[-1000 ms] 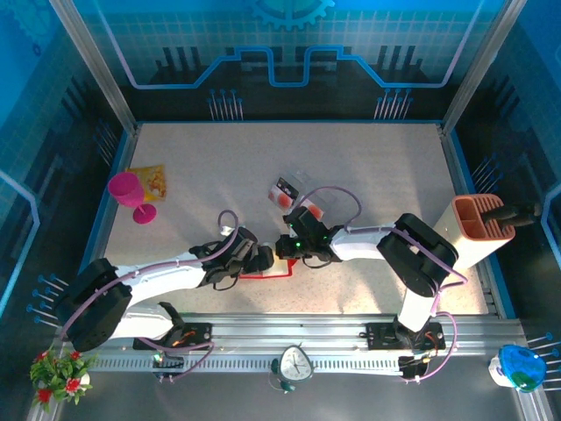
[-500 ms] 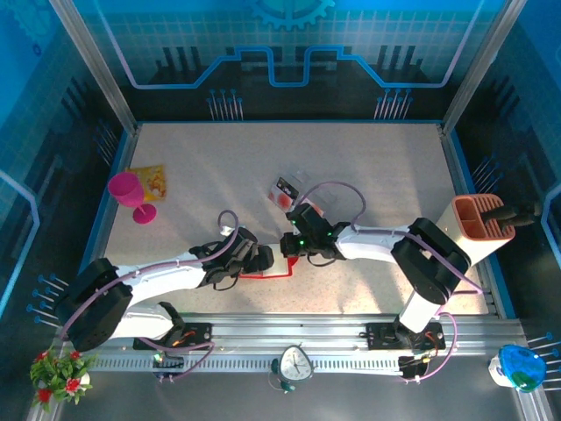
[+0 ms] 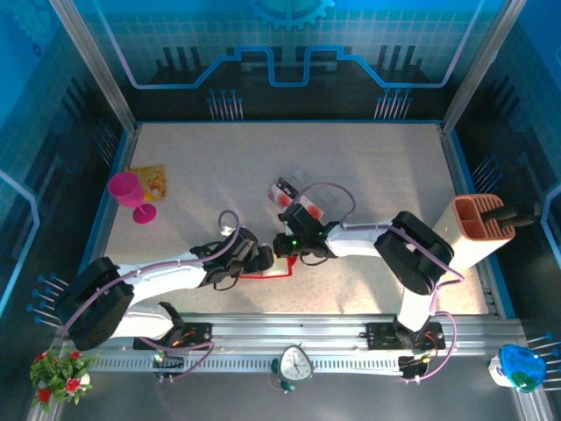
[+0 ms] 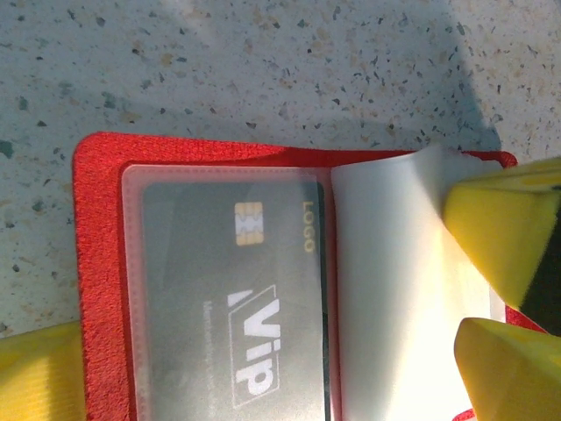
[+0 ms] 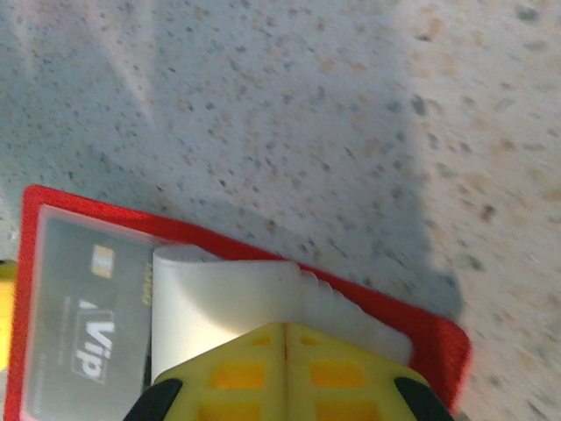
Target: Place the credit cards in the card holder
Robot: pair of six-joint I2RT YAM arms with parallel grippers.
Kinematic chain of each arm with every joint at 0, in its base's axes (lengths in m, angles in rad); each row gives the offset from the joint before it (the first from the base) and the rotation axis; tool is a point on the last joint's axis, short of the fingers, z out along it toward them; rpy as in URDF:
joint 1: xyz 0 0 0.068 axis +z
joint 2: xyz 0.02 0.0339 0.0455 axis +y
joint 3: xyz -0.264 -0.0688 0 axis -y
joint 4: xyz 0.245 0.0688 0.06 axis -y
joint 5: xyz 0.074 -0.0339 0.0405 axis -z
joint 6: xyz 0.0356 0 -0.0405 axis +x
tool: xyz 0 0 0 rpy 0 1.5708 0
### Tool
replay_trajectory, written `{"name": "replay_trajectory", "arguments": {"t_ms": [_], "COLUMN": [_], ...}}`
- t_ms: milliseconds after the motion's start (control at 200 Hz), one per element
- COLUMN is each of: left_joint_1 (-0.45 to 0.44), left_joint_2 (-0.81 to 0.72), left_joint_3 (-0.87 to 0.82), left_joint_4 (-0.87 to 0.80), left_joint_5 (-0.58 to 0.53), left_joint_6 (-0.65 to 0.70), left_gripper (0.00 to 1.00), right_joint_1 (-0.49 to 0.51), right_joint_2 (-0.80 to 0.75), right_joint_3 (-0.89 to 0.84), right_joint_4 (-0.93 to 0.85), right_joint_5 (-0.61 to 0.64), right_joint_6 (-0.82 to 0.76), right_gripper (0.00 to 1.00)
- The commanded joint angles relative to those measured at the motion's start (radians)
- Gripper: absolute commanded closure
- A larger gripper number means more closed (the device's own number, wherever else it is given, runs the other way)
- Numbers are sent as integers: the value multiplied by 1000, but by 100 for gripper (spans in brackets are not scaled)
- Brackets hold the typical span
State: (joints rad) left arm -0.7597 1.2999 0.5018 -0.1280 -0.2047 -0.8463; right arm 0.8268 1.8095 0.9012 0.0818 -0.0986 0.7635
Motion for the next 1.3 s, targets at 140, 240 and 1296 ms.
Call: {"name": "replay_trajectory", "arguments": {"t_ms": [140, 240, 1296], "left_joint_1": [-3, -1, -4], "left_joint_2": [45, 53, 84], "left_joint_3": [-29, -39, -69], "left_joint_4": [6, 9, 67], "left_joint_5": [-15, -12, -7], "left_joint_6": [33, 36, 43], "left_gripper": [1, 1, 27], "right_joint_1": [29, 25, -1], "right_joint_2": [58, 52, -7], "right_joint_3": [2, -2, -71], "right_joint_4": [12, 25, 86], "right_joint_5": [-52, -60, -86], "right_joint_6": [63, 80, 141], "right_gripper": [98, 98, 68]}}
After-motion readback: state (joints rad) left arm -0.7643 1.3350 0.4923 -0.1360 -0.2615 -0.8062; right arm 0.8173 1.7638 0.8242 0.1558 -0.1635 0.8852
